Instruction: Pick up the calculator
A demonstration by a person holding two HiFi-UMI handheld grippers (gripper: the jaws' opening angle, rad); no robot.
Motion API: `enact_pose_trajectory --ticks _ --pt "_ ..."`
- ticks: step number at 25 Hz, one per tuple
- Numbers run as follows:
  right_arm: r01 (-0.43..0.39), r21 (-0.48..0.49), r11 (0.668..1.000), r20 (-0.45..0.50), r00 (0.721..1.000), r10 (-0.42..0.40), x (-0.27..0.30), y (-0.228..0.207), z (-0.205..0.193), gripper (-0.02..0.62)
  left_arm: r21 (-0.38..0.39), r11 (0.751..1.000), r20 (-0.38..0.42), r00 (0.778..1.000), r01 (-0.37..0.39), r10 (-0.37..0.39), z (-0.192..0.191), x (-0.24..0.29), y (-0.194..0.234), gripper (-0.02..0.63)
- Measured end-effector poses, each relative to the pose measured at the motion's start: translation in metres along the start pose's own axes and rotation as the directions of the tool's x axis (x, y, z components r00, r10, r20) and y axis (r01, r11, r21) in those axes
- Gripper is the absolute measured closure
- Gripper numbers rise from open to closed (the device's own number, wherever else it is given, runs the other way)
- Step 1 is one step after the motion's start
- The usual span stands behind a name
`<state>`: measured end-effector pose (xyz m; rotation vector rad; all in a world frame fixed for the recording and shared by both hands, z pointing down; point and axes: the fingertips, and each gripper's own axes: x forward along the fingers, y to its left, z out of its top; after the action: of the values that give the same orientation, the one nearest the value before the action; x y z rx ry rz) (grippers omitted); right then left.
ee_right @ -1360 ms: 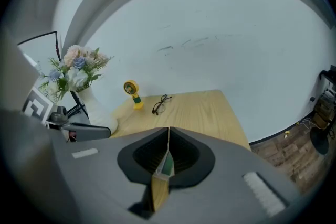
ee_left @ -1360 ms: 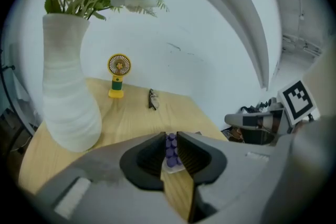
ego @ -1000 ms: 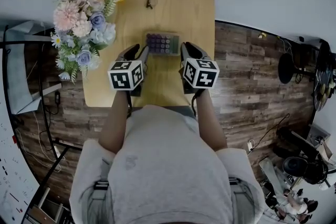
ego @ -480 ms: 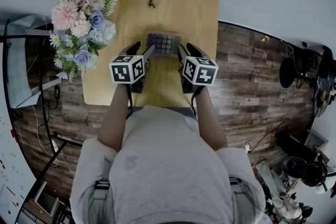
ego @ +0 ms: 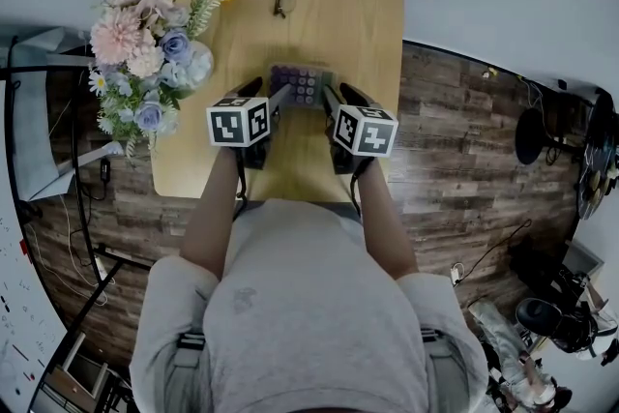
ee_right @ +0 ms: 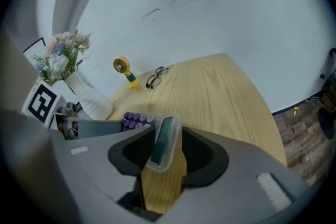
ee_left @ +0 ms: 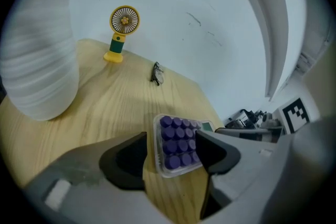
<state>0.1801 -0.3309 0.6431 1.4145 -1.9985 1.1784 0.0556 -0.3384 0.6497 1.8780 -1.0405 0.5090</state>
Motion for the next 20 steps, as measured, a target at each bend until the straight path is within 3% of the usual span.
enact_pose_trajectory --ticks 8,13,17,20 --pt "-0.027 0.019 0.999 -0.025 0.999 0.027 0.008 0.002 -0.004 0.423 0.01 1.0 -0.027 1.0 0.012 -0.012 -0.003 0.006 -0.002 0.296" --pt "-0.033 0.025 0.999 -0.044 0.998 0.034 0.014 0.003 -0.009 0.414 0.062 0.997 -0.057 0.998 0.042 -0.039 -0.006 0.011 -0.011 0.282" --pt "-0.044 0.038 0.998 -0.038 0.998 0.045 0.016 0.004 -0.009 0.413 0.033 0.998 -0.048 0.998 0.051 -0.05 -0.004 0.011 -0.01 0.283" --pt "-0.038 0.047 0.998 -0.029 0.999 0.039 0.016 0.005 -0.007 0.42 0.054 0.997 -0.063 0.997 0.053 -0.049 -0.005 0.011 -0.011 0.284"
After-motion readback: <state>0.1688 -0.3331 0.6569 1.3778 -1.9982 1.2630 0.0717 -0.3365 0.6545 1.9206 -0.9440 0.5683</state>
